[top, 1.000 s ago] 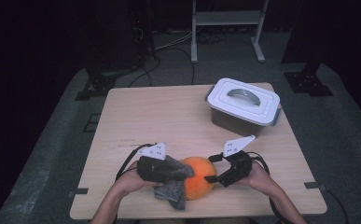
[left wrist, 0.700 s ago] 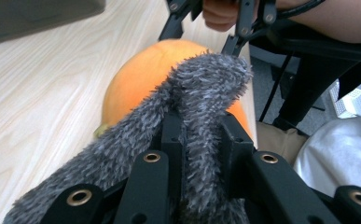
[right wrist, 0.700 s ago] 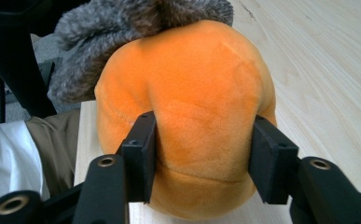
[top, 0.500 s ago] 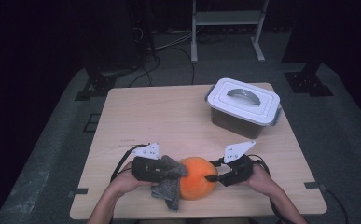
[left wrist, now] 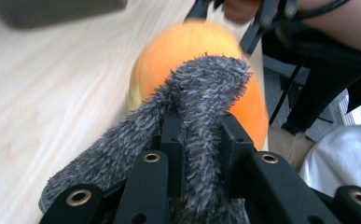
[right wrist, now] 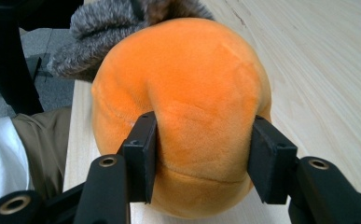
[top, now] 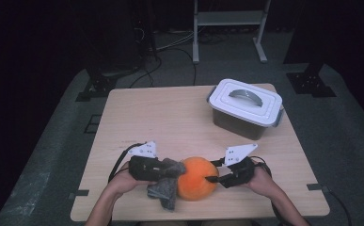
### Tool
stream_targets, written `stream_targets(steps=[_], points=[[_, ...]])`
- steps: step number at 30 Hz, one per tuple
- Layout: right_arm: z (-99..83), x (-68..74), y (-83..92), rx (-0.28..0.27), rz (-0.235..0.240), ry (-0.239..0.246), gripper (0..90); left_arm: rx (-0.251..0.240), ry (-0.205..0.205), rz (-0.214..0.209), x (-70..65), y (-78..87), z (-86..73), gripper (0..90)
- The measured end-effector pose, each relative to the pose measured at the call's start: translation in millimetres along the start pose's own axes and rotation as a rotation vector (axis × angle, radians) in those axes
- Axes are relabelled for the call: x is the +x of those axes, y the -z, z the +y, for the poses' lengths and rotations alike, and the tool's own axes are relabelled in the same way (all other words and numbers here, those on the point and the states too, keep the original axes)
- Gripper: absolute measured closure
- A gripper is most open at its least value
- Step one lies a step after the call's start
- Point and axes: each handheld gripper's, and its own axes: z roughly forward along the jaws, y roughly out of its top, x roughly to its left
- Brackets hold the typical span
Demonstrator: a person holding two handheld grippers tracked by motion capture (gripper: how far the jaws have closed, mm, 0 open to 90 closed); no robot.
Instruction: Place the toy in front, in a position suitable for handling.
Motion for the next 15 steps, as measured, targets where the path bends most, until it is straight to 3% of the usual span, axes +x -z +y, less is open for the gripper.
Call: stream_targets(steps=[4, 7, 11, 15], points=[[3.6, 4.1, 0.4, -0.002, -0.005, 0.038, 48.1, -0.013, -0.035, -0.001, -3.0, -4.3, 19.4, 74.9], [3.7, 5.3, 0.5, 0.003, -0.008, 0.040, 45.7, 0.004, -0.045, -0.011, -3.6, -10.4, 23.1, 74.9], [-0.1, 0.6, 0.5, 0.012, 0.036, -0.039, 29.7, 0.029, -0.048, -0.030, -6.3, -17.6, 15.2, 74.8], [-4.6, -7.1, 0.0, 0.013, 0.089, -0.101, 23.7, 0.019, -0.043, -0.054, -11.3, -17.7, 10.1, 74.7]])
